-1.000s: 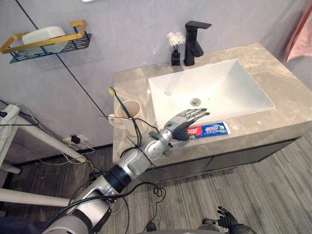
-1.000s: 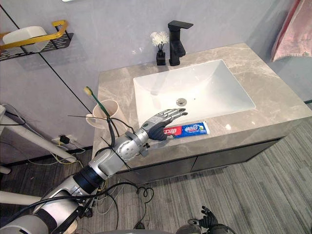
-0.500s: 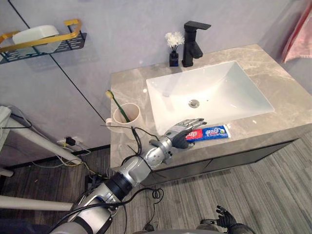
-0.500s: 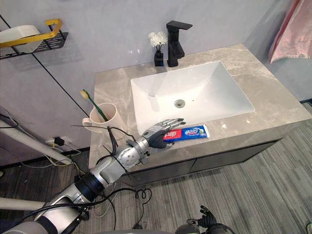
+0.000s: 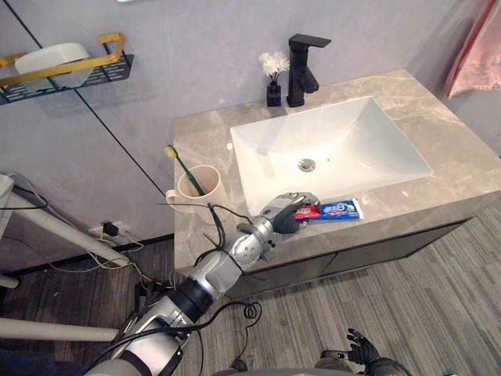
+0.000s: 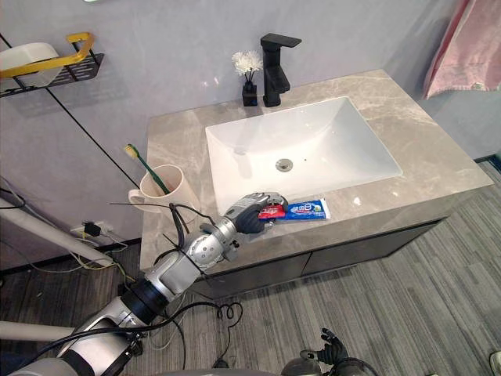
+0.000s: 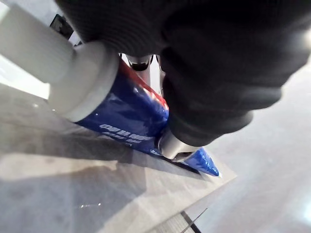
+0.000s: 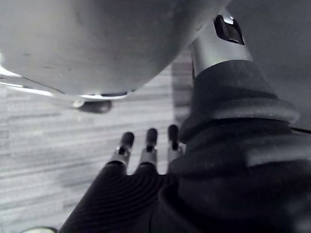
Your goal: Organize washtable
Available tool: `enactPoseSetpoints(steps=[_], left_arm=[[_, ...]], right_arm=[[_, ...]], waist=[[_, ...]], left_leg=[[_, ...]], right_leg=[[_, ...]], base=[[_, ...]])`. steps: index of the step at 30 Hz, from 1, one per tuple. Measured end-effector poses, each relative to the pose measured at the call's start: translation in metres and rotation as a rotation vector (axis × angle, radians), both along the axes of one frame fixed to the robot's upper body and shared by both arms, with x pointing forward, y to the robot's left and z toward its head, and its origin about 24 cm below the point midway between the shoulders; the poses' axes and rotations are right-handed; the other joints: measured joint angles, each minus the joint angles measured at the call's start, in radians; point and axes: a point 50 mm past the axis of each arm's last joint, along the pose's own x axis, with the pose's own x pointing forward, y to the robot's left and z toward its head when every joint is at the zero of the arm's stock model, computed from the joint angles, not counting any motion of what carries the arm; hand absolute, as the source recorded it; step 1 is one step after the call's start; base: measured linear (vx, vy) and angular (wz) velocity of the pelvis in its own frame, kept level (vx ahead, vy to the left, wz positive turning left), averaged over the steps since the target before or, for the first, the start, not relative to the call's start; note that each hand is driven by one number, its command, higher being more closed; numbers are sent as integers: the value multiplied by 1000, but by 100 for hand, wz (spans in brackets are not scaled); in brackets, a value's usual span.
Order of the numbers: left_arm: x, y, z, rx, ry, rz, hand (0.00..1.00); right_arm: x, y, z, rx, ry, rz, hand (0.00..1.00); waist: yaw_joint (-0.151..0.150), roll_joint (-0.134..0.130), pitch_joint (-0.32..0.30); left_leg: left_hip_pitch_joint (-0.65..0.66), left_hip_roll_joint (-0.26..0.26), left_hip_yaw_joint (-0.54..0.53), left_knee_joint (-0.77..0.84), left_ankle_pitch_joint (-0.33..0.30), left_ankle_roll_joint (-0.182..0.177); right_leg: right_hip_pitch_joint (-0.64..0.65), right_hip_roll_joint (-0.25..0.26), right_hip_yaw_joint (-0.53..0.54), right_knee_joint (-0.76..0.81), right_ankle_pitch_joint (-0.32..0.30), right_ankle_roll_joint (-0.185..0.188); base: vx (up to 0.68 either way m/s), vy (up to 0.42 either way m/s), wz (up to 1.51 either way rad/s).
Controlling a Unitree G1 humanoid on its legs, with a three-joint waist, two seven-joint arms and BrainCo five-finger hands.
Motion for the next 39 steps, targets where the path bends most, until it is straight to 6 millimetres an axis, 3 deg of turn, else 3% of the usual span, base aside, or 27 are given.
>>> enactPoseSetpoints(steps=[18,20,23,26,29,31,33,35,39], left_arm=[[-9,10,-11,-8,-93,114,100],[-13,9,-9,-19,-101,110,100],[-19,16,-11,-46,-86,138,100],[-24,15,-2,-94,-109,138,100],[-34,11,22,-192,-186,115,100],[-40,9,43,-293,-258,103,100],[-44,10,55,-353,-301,98,100],[-52,10,71,-443,-362,79,100],[-59,13,71,-492,-363,75,100]], right_arm=[[2,1,3,-12,-24,47,0],[7,3,9,-11,-76,52,0],[18,6,19,2,-164,29,0],[39,14,44,45,-347,-12,0],[62,18,82,72,-585,-60,0],[79,16,118,81,-782,-87,0],[87,15,142,102,-911,-119,0],[91,15,180,177,-1122,-191,0],[91,21,207,338,-1284,-262,0]], waist=[[10,14,-6],[26,12,-7],[26,7,-9],[33,0,-17],[48,-15,-29],[59,-29,-38],[60,-36,-45],[76,-47,-53],[82,-51,-58]], left_leg=[[-16,6,-17,-22,28,-11],[-12,9,-18,-37,38,-14],[-11,16,-17,-52,45,-19],[-12,18,-5,-49,47,-21],[-4,18,4,-48,47,-21],[18,19,15,-48,47,-21],[27,18,15,-49,47,-21],[28,18,16,-49,46,-20],[33,18,15,-49,45,-19]], right_leg=[[-14,11,-12,-16,10,30],[-15,15,-13,-17,11,29],[-22,23,-13,-17,12,29],[-29,24,8,-16,12,28],[-30,23,25,-9,13,27],[-19,22,33,-1,13,27],[-12,22,33,2,13,27],[-13,22,33,3,13,27],[-10,22,34,5,15,31]], base=[[-57,-12,0],[-12,-15,4],[3,-5,-3],[11,4,-10],[1,22,-12],[-22,16,-14],[-39,15,0],[-83,9,-2],[-77,3,-2]])
